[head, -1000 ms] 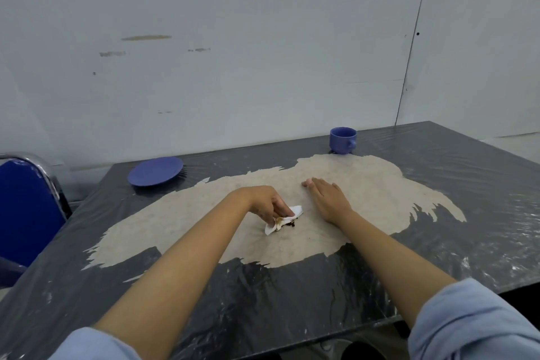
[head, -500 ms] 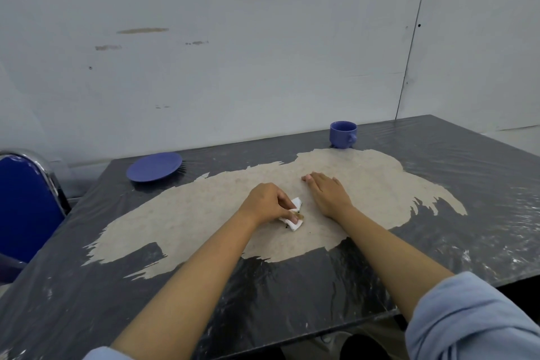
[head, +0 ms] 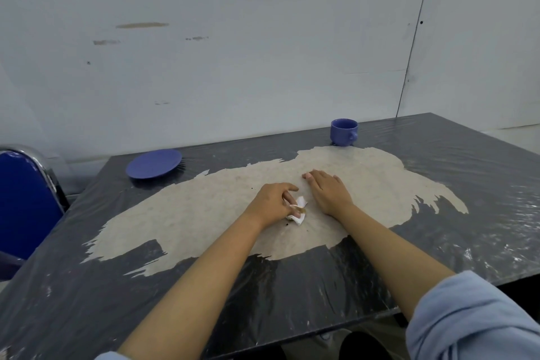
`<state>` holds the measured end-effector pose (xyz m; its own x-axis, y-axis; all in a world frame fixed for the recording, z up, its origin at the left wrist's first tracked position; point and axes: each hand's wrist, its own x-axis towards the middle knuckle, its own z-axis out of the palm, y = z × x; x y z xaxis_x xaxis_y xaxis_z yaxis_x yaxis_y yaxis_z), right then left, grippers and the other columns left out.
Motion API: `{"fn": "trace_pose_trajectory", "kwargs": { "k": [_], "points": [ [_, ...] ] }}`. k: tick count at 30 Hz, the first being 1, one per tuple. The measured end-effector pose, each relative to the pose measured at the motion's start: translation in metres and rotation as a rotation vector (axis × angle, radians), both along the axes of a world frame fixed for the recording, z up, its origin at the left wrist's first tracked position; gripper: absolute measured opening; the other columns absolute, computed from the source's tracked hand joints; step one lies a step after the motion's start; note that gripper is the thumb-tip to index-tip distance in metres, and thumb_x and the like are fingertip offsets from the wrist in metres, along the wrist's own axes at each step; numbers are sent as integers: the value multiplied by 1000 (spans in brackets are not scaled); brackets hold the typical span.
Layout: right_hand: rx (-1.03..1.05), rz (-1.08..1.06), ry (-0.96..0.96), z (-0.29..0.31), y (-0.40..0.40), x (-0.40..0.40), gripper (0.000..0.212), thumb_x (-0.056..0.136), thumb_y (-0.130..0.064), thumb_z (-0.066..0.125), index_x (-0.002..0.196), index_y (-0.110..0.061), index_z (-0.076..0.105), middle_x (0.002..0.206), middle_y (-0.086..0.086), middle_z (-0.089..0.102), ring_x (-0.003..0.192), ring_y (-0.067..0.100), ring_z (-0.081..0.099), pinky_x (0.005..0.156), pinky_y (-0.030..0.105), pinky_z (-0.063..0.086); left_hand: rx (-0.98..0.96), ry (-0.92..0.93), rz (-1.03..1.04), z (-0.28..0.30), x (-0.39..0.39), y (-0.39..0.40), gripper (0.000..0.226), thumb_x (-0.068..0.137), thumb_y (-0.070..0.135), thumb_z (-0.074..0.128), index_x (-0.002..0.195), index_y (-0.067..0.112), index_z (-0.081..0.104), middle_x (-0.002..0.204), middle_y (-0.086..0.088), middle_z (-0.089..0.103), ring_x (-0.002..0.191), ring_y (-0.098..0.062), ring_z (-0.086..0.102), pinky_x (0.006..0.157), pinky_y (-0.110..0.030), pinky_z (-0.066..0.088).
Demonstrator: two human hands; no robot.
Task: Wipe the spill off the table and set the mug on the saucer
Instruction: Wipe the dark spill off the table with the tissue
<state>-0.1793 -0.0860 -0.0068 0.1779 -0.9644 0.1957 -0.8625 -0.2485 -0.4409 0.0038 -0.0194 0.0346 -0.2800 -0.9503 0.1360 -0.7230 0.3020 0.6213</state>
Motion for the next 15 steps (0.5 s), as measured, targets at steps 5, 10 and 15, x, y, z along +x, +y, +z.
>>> {"fn": "trace_pose_trajectory", "kwargs": {
  "k": [5, 10, 15],
  "points": [
    [-5, -8, -16, 1, 1, 1, 54, 103, -43, 15, 140, -22, 48, 150, 1, 45, 142, 18, 36, 120, 44, 18, 0, -50, -43, 2, -5, -2, 25, 77, 15, 78, 102, 14, 78, 102, -5, 72, 92, -15, 63, 74, -19, 47],
    [-4, -12, -38, 1, 2, 1, 54, 103, -44, 16, 139, -21, 49, 149, 1, 47, 141, 18, 36, 120, 44, 18, -95, -6, -73, -2, -2, 5, 16, 80, 6, 70, 90, 12, 81, 94, -3, 76, 89, -13, 69, 79, -24, 55],
    [16, -7, -27, 2, 3, 0, 56, 102, -45, 15, 142, -21, 46, 153, 2, 42, 145, 18, 32, 121, 44, 15, -66, 48, -77, -5, 10, 10, 28, 76, -4, 60, 84, 13, 81, 88, 1, 78, 83, -5, 70, 76, -15, 56]
  ]
}}
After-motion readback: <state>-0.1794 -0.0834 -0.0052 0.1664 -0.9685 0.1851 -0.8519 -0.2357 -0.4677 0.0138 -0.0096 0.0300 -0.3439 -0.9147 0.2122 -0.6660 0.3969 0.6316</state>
